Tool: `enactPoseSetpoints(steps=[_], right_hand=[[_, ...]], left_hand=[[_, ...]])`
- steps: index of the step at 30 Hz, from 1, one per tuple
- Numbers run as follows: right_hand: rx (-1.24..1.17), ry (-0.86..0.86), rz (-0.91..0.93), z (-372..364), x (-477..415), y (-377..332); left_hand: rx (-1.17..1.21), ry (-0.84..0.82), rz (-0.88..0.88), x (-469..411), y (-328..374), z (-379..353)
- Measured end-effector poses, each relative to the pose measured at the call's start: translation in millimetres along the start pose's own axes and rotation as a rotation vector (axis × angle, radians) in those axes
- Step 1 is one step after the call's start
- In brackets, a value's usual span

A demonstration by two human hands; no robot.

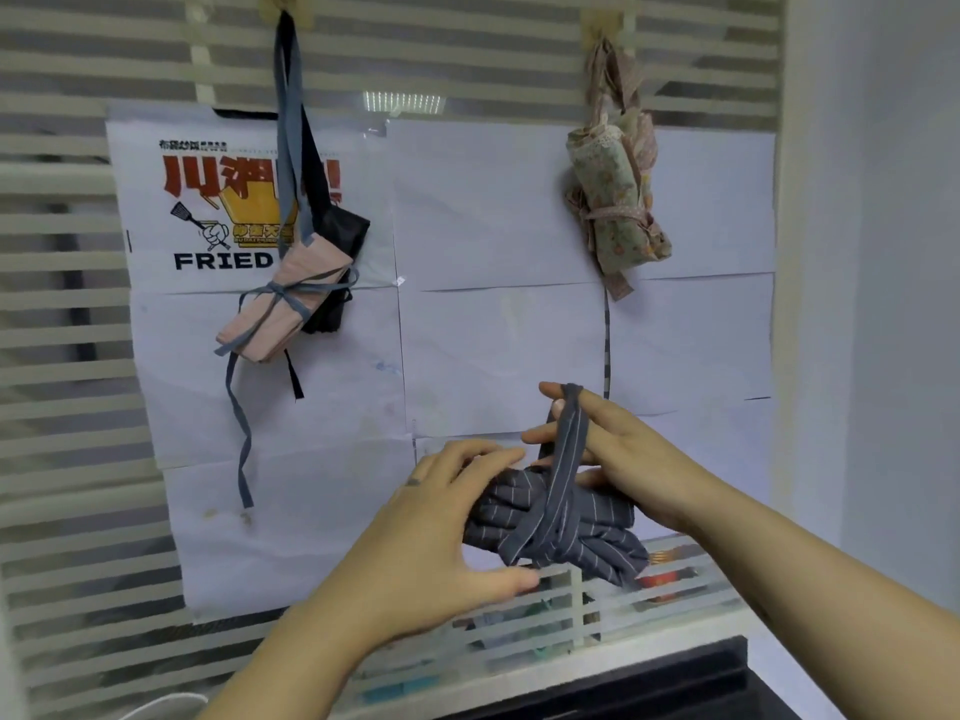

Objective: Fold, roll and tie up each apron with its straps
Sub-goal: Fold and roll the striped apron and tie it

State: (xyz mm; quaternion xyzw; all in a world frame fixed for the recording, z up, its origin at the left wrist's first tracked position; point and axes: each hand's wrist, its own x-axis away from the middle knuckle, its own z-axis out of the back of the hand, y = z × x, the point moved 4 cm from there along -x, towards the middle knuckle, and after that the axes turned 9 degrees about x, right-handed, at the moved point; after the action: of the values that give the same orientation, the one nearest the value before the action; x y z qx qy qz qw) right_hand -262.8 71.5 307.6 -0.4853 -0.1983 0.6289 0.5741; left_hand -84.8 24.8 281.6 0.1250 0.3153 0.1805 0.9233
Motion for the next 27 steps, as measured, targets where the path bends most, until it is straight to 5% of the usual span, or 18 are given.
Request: enactPoseSetpoints(steps=[10, 27], right_hand=[[0.082, 0.112, 0.142, 62, -47, -66], [0.343, 0.657, 0.081, 303, -176, -217]], left_hand=[[0.897, 0.019, 0.317, -82, -6, 44], [0.642, 0.042, -0.203, -322, 115, 164]])
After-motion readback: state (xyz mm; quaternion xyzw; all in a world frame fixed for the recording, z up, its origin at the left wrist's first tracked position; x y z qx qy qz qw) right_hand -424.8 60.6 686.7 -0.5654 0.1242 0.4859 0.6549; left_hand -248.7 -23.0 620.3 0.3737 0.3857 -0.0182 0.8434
